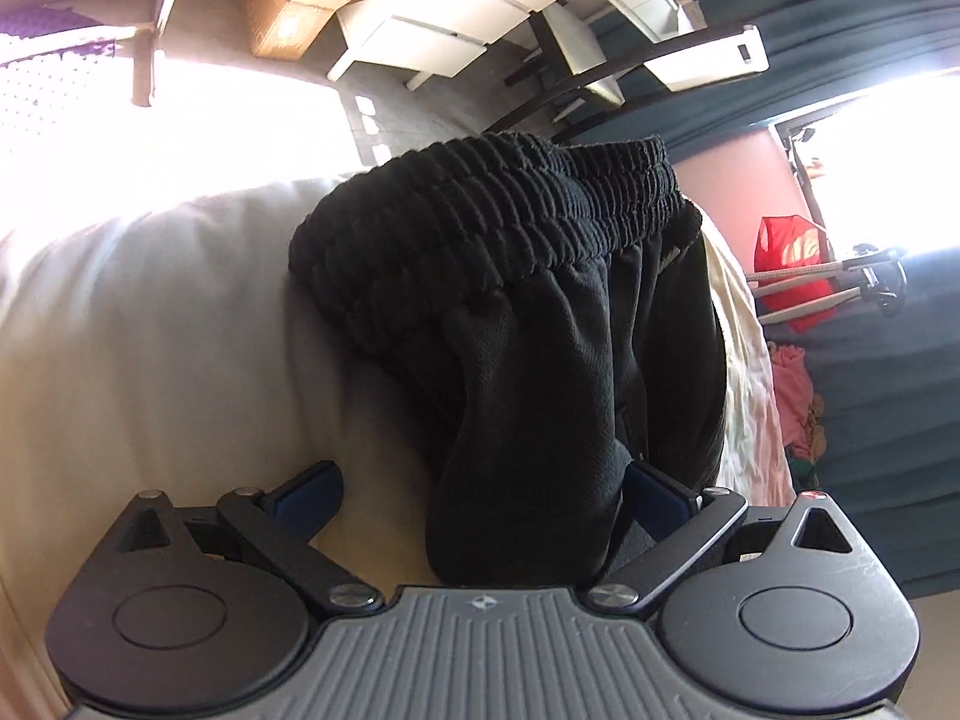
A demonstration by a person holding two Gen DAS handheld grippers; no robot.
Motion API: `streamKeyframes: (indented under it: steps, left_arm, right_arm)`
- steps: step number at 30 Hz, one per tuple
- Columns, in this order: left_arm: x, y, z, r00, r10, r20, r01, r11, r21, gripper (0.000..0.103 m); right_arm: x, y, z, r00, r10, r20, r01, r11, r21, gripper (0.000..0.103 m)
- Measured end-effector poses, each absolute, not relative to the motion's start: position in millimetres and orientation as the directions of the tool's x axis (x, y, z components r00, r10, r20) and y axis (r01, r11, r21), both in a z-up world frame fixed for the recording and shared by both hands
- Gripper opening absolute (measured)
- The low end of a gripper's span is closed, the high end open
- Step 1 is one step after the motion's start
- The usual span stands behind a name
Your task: Fold clothes
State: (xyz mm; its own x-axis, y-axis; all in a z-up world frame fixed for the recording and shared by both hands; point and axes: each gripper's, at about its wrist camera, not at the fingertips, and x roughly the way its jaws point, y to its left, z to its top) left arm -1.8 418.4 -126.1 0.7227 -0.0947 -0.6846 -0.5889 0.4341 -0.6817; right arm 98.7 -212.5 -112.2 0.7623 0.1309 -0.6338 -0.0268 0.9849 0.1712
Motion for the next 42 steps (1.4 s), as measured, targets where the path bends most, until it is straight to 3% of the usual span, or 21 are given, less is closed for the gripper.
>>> streamKeyframes:
  steps: [4,7,13,18,23,28,31,33,36,40,42]
  left_arm:
    - [1,436,-134,0.78,-0.032,-0.625,-0.565,0.395,-0.725,0.099]
    - [2,446,-136,0.801,0.026,-0.598,-0.566,0.36,-0.742,0.092]
    - [11,448,-131,0.819,0.072,-0.57,-0.548,0.397,-0.737,0.085]
    - [21,425,-124,0.769,0.082,-0.635,-0.6,0.436,-0.671,0.085]
    - [3,430,-130,0.801,0.013,-0.598,-0.587,0.216,-0.781,0.085]
    - [-8,416,-129,0.801,-0.065,-0.595,-0.551,0.308,-0.776,0.086]
    - [0,413,-127,0.789,0.061,-0.611,-0.588,0.363,-0.723,0.064]
    - [13,416,-131,0.775,0.088,-0.626,-0.611,0.359,-0.706,0.063]
    - [30,408,-122,0.751,0.16,-0.641,-0.635,0.444,-0.633,0.053]
    - [39,373,-85,0.78,0.27,-0.565,-0.599,0.586,-0.546,0.025]
    - [51,345,-55,0.812,0.303,-0.499,-0.556,0.663,-0.502,0.019]
  right_arm:
    - [99,-210,-112,0.767,0.124,-0.63,-0.031,0.987,0.156,0.08]
    - [97,-205,-108,0.79,0.101,-0.604,-0.043,0.993,0.11,0.08]
    - [88,-185,-93,0.856,0.137,-0.499,-0.142,0.989,0.029,0.08]
    - [106,-158,-123,0.769,0.155,-0.62,-0.22,0.975,-0.029,0.081]
    - [109,-158,-125,0.768,0.174,-0.616,-0.22,0.975,0.001,0.081]
    - [108,-154,-125,0.771,0.163,-0.616,-0.219,0.976,-0.016,0.081]
    - [106,-151,-121,0.775,0.152,-0.613,-0.228,0.973,-0.047,0.08]
    - [97,-153,-116,0.795,0.143,-0.59,-0.241,0.966,-0.09,0.079]
    - [90,-150,-120,0.789,0.141,-0.598,-0.281,0.949,-0.146,0.079]
    - [100,-154,-130,0.748,0.151,-0.647,-0.266,0.96,-0.083,0.079]
    - [103,-156,-129,0.74,0.155,-0.654,-0.257,0.964,-0.063,0.079]
